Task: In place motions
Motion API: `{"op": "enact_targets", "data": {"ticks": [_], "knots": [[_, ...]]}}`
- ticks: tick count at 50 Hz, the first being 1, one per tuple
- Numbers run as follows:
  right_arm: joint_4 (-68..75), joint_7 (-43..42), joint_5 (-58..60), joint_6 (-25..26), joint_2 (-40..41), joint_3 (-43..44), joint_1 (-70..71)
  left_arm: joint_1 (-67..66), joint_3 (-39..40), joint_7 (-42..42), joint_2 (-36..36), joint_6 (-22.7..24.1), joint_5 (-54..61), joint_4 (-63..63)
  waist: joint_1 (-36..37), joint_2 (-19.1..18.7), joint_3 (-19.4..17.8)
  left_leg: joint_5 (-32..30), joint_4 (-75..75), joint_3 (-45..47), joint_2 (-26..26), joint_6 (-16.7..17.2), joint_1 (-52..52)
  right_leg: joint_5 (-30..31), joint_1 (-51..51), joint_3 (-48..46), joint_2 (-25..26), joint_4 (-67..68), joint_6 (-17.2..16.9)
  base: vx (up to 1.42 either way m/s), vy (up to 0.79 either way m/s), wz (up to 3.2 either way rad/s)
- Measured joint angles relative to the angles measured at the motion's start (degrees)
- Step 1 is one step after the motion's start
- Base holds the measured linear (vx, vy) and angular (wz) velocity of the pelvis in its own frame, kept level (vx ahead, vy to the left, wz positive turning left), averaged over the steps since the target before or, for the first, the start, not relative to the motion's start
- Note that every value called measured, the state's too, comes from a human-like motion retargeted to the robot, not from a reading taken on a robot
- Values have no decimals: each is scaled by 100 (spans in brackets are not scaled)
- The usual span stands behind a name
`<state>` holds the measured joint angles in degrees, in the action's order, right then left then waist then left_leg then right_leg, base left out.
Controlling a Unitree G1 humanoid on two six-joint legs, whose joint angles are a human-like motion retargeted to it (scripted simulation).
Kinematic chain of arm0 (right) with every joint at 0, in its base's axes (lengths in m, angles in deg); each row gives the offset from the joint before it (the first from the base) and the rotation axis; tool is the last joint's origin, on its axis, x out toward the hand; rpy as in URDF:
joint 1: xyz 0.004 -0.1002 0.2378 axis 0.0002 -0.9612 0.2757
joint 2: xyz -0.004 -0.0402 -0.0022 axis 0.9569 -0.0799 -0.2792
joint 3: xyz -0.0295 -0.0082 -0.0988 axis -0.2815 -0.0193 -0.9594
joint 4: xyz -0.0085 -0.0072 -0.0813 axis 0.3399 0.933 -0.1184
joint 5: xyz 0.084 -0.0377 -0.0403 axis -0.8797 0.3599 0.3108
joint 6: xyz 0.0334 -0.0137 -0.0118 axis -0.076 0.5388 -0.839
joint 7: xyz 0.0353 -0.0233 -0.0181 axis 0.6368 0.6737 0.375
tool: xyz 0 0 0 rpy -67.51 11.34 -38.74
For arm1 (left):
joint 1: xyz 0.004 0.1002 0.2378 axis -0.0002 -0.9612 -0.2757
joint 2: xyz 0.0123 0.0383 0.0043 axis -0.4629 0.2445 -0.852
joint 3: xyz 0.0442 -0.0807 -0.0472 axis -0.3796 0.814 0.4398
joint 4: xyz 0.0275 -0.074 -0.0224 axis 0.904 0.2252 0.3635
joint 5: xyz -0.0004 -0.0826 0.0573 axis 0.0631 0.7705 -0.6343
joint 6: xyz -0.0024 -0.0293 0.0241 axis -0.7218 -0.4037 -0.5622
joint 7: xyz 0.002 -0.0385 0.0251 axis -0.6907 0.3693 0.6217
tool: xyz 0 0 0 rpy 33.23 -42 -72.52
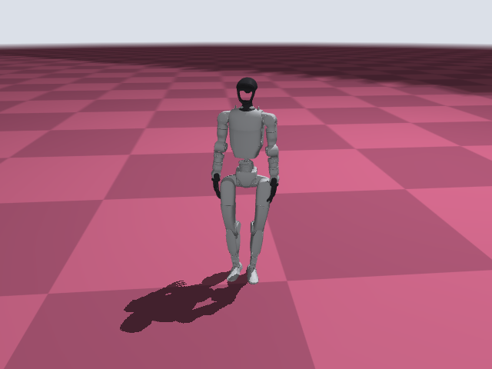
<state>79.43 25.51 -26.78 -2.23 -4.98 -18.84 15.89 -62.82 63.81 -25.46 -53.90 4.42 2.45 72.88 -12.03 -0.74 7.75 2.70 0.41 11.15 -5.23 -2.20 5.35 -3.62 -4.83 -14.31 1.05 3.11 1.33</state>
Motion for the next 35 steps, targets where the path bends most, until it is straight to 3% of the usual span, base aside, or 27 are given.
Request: {"op": "enact_targets", "data": {"ticks": [35], "knots": [[56, -13, 36, 14, -24, -2, -31, -9, -9, -47, 23, -25, -22, 3, 27, -76, 63, 32, -27, 52, -15, -11, 4, 11, 29, -10, -3, -47, -12, 2, -1, 1]]}}
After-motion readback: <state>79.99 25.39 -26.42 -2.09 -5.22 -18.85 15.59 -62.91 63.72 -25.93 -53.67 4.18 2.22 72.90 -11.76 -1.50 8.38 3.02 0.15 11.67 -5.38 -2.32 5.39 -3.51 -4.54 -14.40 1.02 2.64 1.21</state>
